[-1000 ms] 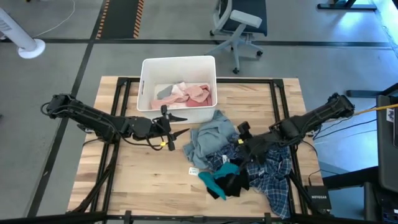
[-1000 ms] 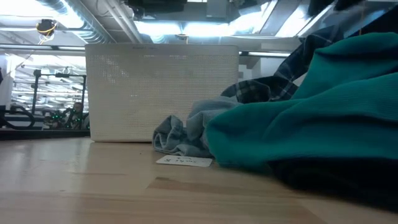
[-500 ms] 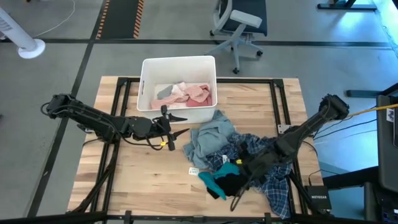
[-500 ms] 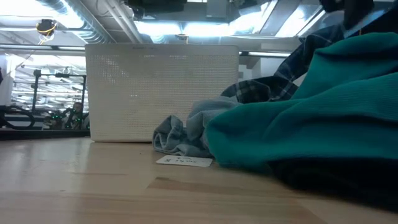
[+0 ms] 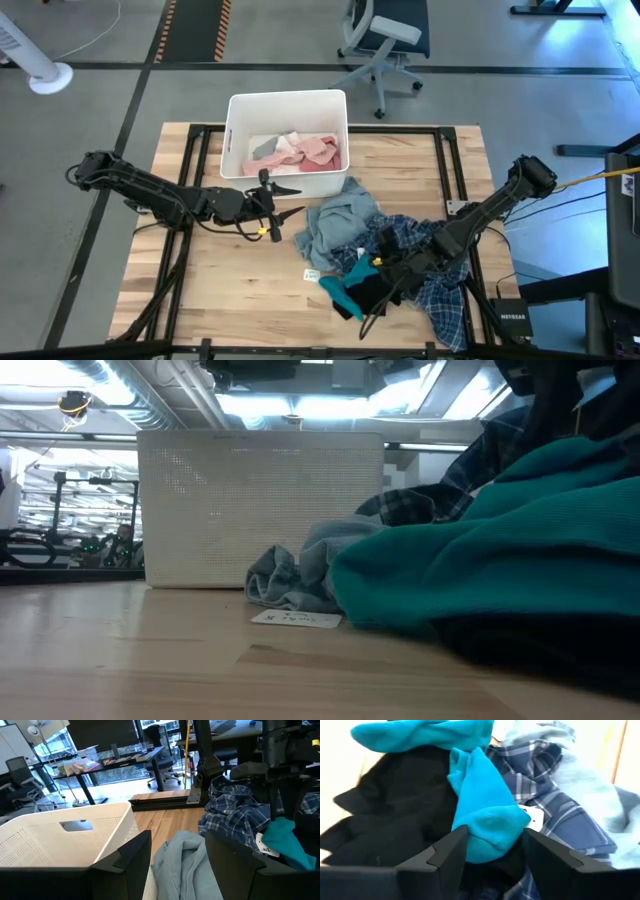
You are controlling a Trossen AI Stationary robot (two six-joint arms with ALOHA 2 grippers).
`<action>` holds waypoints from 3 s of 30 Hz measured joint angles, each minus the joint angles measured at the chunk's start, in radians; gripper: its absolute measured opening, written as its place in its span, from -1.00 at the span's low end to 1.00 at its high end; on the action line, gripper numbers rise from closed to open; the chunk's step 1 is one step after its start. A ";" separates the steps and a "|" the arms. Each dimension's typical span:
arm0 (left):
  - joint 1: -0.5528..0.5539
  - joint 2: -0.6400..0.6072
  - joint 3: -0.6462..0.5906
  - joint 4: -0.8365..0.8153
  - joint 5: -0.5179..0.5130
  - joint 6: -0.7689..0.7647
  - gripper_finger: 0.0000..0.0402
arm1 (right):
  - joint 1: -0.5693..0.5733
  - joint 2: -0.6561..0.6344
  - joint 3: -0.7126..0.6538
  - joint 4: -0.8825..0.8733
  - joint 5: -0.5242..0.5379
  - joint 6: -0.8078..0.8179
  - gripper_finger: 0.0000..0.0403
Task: Sort clothes
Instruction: Put the right blue sock into the white bin
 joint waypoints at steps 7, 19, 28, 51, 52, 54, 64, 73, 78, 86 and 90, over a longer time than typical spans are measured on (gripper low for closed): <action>0.000 0.000 0.000 0.000 0.000 0.002 -0.09 | -0.018 0.000 -0.028 0.004 -0.072 0.017 0.04; 0.000 0.000 0.000 0.000 0.000 0.003 -0.09 | -0.025 0.000 -0.108 0.041 0.006 -0.017 -0.05; 0.000 0.000 0.000 -0.001 0.000 0.003 -0.09 | -0.025 0.000 -0.108 0.044 0.008 -0.087 -0.77; 0.000 0.000 0.000 -0.002 0.000 0.002 -0.09 | -0.032 0.000 0.362 -0.291 0.346 -0.410 -0.84; 0.000 0.000 0.000 -0.002 0.000 0.002 -0.09 | -0.040 0.000 0.381 -0.300 0.369 -0.435 -0.83; 0.000 0.000 0.000 -0.001 0.000 0.002 -0.09 | -0.066 0.000 0.414 -0.306 0.398 -0.482 -0.83; 0.000 0.000 0.000 -0.001 0.000 0.003 -0.09 | -0.318 -0.018 0.496 -0.174 0.419 -0.771 -0.91; 0.000 0.000 0.000 -0.002 0.000 0.013 -0.09 | -0.549 -0.026 0.499 0.112 0.324 -0.992 -0.87; 0.000 0.000 0.000 -0.002 0.000 0.013 -0.09 | -0.672 -0.026 0.499 0.193 0.225 -1.017 -0.86; 0.000 0.000 0.000 -0.002 0.000 0.013 -0.09 | -0.792 0.003 0.499 0.198 0.011 -0.993 -0.86; 0.000 0.000 0.000 -0.002 0.000 0.013 -0.09 | -0.811 0.043 0.499 0.204 -0.039 -0.994 -0.86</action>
